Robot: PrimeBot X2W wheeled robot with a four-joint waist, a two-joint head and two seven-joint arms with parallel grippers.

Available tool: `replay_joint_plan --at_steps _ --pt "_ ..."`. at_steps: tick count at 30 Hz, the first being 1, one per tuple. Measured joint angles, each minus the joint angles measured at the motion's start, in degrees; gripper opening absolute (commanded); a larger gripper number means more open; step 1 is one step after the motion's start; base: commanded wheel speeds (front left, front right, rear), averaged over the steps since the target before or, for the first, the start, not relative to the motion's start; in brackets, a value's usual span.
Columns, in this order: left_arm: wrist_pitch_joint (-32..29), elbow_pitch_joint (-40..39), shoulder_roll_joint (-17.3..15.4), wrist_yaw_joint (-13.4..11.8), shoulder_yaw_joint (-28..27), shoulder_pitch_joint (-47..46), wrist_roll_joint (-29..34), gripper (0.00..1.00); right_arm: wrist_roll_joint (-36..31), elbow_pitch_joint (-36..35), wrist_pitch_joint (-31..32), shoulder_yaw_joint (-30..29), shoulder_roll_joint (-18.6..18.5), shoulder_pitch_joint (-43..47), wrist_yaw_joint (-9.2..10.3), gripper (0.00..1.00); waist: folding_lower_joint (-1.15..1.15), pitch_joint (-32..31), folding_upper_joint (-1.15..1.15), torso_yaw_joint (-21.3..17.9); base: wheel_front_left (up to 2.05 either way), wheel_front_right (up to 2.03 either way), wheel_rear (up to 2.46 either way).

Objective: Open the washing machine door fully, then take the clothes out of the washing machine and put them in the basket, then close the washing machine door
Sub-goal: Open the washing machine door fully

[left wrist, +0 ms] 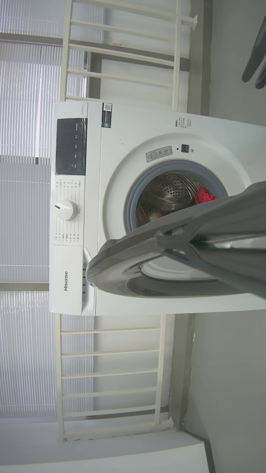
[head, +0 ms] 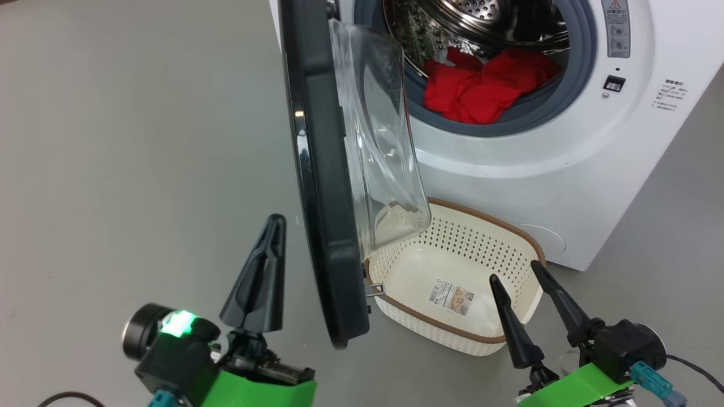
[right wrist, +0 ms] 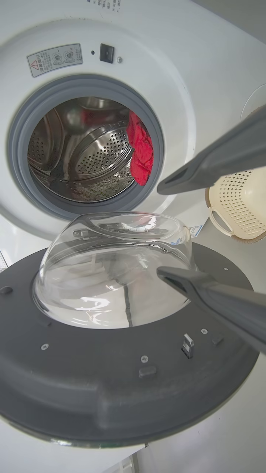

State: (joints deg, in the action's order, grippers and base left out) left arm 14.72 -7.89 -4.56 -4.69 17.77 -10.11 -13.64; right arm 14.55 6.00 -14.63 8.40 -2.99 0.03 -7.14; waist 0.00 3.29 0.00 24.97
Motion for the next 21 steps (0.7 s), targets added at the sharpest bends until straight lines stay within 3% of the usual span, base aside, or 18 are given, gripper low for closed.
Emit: replay_joint_plan --at_steps 10,21 --pt "-4.13 -3.39 0.32 2.23 6.94 -4.45 1.58 0.0 0.07 0.43 0.0 0.13 0.0 -0.1 0.0 1.0 0.0 0.25 0.0 -2.01 0.0 0.0 0.0" --pt "-11.47 1.69 0.98 1.6 11.91 -5.21 1.76 0.0 0.15 0.77 0.0 0.24 0.0 -0.39 0.0 1.0 0.0 0.99 0.0 -3.66 0.0 0.0 0.0"
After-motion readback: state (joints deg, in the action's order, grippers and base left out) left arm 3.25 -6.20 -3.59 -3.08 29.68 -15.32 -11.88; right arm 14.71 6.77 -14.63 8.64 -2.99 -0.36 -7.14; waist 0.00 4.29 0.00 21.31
